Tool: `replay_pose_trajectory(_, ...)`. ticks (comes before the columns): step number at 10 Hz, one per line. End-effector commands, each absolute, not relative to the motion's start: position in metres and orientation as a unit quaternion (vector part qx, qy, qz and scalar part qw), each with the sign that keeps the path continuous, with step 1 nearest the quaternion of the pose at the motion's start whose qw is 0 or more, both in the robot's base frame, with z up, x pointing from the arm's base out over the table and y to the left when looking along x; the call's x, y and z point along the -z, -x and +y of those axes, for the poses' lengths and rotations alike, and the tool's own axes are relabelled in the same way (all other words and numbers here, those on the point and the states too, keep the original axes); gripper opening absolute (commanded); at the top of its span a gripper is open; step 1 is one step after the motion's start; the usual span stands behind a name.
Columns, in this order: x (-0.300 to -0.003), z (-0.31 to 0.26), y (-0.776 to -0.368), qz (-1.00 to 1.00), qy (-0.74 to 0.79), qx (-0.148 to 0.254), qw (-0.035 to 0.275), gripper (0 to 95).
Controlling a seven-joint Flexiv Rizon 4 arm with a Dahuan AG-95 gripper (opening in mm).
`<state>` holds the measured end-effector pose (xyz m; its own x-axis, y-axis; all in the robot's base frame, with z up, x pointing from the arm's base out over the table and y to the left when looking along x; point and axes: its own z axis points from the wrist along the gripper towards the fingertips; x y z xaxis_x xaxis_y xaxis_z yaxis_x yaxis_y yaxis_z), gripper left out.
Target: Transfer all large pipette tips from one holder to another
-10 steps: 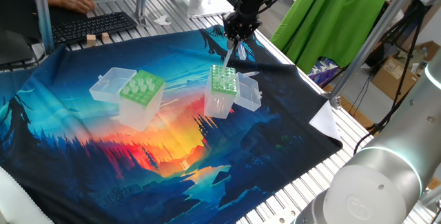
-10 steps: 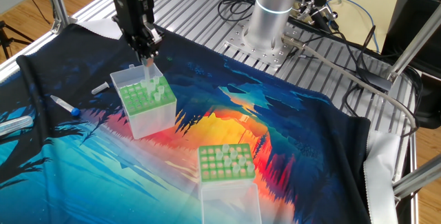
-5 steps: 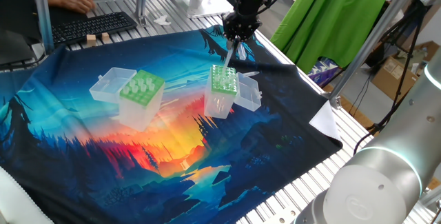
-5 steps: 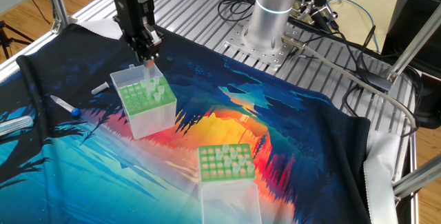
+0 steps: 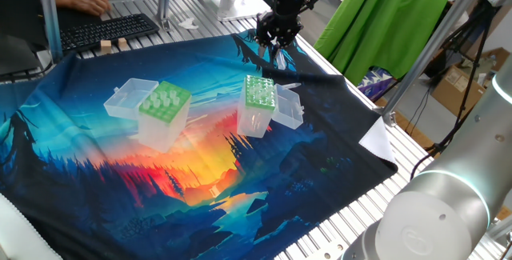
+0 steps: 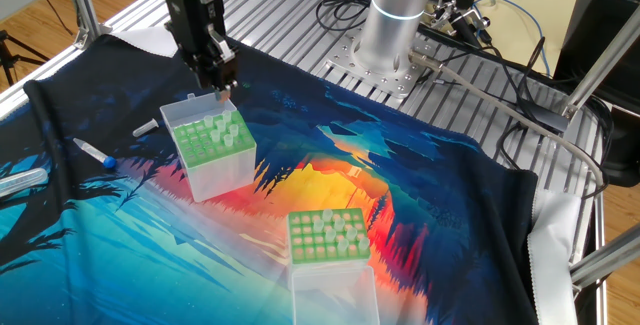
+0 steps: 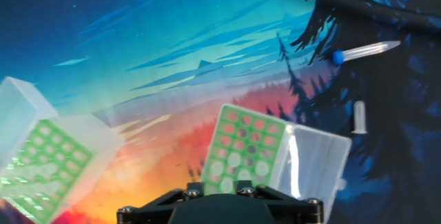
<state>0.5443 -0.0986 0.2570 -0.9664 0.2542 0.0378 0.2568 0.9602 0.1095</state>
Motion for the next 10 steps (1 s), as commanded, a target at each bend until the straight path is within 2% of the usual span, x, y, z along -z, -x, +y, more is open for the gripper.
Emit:
replay_pose_trajectory(1,-0.263,-0.076,-0.543,-0.98,0.181,0.076,0.018,0.0)
replay_pose_trajectory(4,-0.266,-0.03,-0.54,-0.967,0.235,0.094,0.027,0.0)
replay_pose_trajectory(10,-0.266,0.032,-0.557,-0.957,0.277,0.086,0.025,0.0)
